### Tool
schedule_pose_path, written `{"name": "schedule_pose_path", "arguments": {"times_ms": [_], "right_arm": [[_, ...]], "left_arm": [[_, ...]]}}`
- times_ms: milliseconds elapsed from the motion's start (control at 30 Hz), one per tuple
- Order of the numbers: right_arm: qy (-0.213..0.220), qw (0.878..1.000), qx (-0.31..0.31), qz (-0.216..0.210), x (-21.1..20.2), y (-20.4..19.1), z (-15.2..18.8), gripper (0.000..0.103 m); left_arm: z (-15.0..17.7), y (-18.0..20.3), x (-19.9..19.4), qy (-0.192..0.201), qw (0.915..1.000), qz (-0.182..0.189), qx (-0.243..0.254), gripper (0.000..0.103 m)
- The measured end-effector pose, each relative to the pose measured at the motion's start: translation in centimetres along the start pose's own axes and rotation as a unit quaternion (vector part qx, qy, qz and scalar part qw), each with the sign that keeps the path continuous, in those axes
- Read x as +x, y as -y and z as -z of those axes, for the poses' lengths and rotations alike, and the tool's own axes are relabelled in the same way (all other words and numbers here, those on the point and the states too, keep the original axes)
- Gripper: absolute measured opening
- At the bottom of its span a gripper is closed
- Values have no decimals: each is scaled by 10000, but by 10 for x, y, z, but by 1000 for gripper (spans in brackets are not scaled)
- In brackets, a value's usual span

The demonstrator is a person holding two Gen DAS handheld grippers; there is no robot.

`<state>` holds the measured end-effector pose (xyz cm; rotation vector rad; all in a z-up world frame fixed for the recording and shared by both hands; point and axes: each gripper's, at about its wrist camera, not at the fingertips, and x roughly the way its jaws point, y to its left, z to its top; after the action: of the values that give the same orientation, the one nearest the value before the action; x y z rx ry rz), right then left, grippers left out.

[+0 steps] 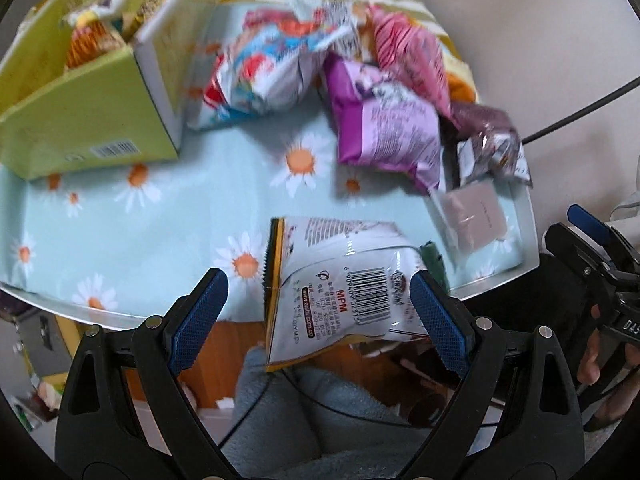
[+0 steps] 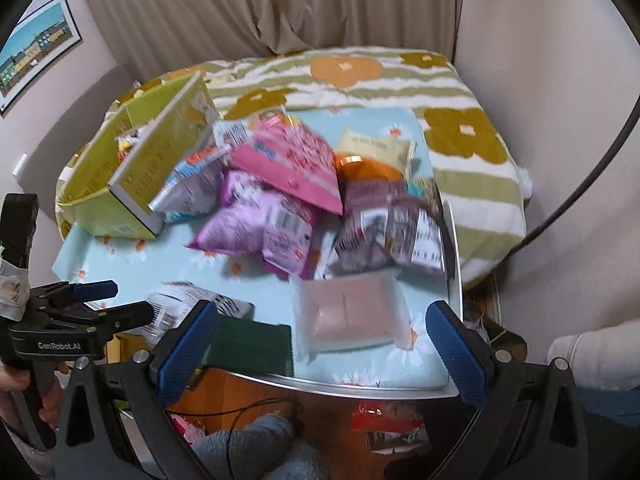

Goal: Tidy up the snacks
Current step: 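Move both tools back over the snack pile, then grasp the white printed snack bag with the left tool while the right tool grasps the pink-white pouch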

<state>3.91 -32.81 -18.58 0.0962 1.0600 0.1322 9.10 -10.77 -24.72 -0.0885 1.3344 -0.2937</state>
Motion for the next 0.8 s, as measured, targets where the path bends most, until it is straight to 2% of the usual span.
{"name": "schedule_pose_path", "arguments": {"times_ms": [200,433,600,700,733,800], "right_arm": [[-215,9996,-27,175,31,4,7,103],[-404,9987,-148,287,53,5,9,103],[-536,9979,-158,318,64,7,10,103],[-598,9975,-160,346,70,10,11,103],[-606,9974,-157,357,71,9,11,103],[-626,9973,-131,360,74,12,12,103]], "left_arm": [[-2,-6,31,-339,9987,347,-175,92],[-8,-4,47,-458,9953,809,-259,92],[-14,4,56,-461,9940,960,-240,92],[-16,8,59,-472,9914,1198,-230,78],[-17,8,61,-502,9903,1275,-237,67],[-18,12,63,-514,9904,1265,-207,65]]}}
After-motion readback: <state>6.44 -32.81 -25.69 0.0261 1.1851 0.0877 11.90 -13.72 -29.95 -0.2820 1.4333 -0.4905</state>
